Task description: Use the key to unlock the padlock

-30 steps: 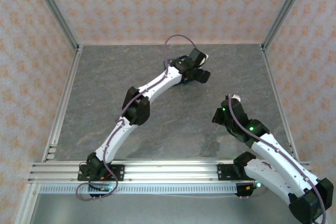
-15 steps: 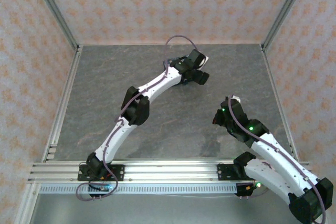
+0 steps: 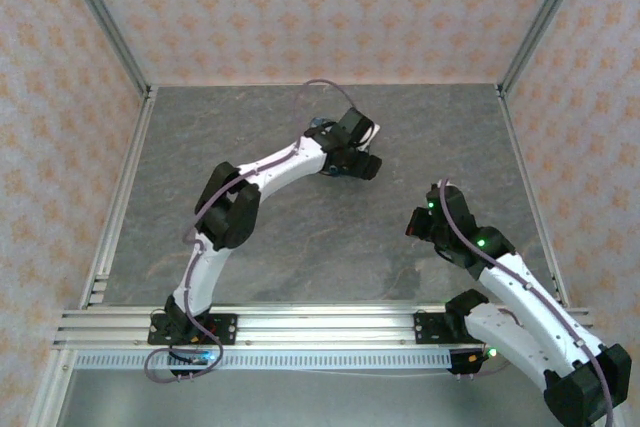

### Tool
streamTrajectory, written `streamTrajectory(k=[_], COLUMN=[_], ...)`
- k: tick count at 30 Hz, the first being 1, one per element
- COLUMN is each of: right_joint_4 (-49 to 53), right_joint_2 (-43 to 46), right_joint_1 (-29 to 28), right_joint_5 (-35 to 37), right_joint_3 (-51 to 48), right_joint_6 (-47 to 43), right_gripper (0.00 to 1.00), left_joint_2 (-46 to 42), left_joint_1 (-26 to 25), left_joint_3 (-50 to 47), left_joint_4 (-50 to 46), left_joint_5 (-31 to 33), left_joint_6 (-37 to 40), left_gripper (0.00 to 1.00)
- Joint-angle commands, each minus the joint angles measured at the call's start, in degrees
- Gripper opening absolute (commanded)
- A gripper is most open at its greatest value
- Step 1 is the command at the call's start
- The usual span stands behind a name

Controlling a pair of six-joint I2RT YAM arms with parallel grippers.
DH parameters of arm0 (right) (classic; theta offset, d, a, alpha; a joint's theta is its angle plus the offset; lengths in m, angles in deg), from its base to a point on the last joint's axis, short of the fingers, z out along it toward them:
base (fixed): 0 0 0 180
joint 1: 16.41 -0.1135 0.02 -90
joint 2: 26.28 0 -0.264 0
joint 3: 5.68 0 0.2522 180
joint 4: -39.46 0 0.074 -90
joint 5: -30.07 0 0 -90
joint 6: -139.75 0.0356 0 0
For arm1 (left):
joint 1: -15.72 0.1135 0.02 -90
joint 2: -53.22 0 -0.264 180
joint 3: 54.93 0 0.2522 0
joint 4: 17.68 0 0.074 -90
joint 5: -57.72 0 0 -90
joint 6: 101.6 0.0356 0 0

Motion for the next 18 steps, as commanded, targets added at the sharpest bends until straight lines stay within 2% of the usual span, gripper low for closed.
streamTrajectory(k=[1, 12, 18], right_joint_4=[1.05, 2.9, 4.98], right_joint_2=[0.35, 2.65, 3.46], right_joint_1=[0.96, 10.08, 13.18], right_joint_5=[-1.04, -7.6, -8.46], right_joint_3=[1.16, 1.69, 2.63], right_joint_6=[-0.58, -2.56, -4.14], right_gripper=[0.0, 0.0, 0.0], left_joint_2=[-4.82, -16.71, -20.54], left_joint_1=[-1.43, -4.89, -7.99], left_joint_3=[-5.31, -22.11, -26.75], left_joint_4=[1.81, 5.77, 6.52], left_joint_5=[-1.04, -0.5, -0.96], left_joint_6=[-1.81, -4.91, -7.28], left_gripper=[0.82, 0.83, 0.83])
